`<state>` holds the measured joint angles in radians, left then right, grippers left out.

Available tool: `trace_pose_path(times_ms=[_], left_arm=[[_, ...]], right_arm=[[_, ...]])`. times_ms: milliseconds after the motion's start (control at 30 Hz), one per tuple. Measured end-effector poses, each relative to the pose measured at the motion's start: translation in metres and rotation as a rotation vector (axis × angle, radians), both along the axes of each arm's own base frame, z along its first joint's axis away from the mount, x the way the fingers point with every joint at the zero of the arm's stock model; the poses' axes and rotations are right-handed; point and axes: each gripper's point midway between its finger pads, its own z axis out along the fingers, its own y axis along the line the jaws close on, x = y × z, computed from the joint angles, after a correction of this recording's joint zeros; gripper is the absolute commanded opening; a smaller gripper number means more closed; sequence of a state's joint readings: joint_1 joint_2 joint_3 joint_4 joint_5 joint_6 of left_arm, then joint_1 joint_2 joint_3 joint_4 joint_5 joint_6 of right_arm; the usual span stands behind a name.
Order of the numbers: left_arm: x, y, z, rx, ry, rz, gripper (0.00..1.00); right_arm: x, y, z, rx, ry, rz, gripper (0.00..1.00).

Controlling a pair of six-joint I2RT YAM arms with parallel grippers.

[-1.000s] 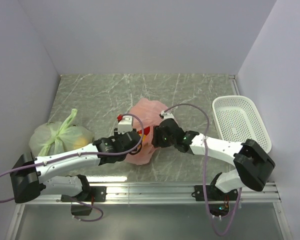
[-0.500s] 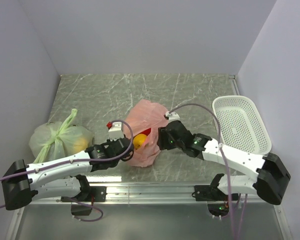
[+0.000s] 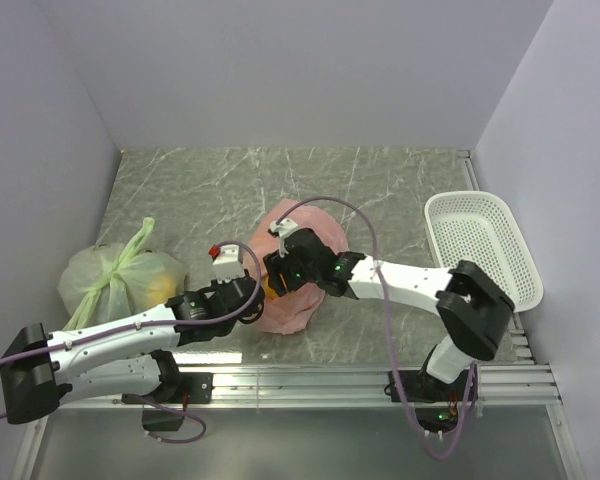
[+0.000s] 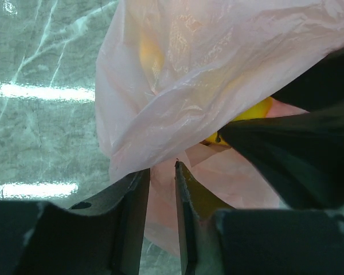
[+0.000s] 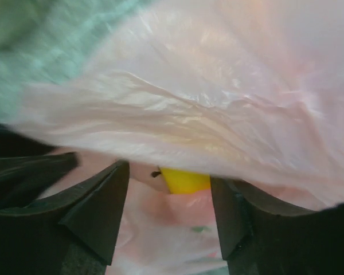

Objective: Untie the knot of the plastic bag and take out the fruit

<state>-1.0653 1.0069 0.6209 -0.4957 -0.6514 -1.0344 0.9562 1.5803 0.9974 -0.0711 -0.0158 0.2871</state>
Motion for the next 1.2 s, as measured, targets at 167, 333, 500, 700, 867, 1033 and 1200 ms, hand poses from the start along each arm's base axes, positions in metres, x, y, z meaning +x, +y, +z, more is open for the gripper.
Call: trace_pose_path(times_ms=[167, 333, 500, 700, 867, 1033, 1200], left_arm=[[0.0, 0.0, 0.0, -0.003, -0.001, 0.002, 0.31], [0.0, 0.003, -0.004, 0.005, 0.003, 0.007, 0.33], [0.004, 0.004, -0.006, 0.003, 0.004, 0.019, 0.4], [0.006, 0.009, -0.014, 0.008, 0.013, 0.037, 0.41], [0.008, 0.014, -0.019, 0.009, 0.025, 0.053, 0.33], [0.011, 0.017, -0.018, 0.01, 0.023, 0.062, 0.34], [0.016, 0.02, -0.016, 0.015, 0.012, 0.068, 0.34]], right_arm=[[0.005, 0.006, -0.029, -0.05, -0.003, 0.031, 0.76], [0.01, 0.012, -0.035, -0.046, -0.024, 0.046, 0.84], [0.009, 0.021, -0.047, -0.047, -0.013, 0.082, 0.88], [0.004, 0.027, -0.056, -0.037, 0.005, 0.126, 0.74], [0.004, 0.029, -0.054, -0.03, -0.001, 0.137, 0.17], [-0.009, 0.009, -0.046, -0.027, -0.003, 0.135, 0.0], [-0.023, -0.014, -0.004, 0.056, -0.072, 0.118, 0.0]])
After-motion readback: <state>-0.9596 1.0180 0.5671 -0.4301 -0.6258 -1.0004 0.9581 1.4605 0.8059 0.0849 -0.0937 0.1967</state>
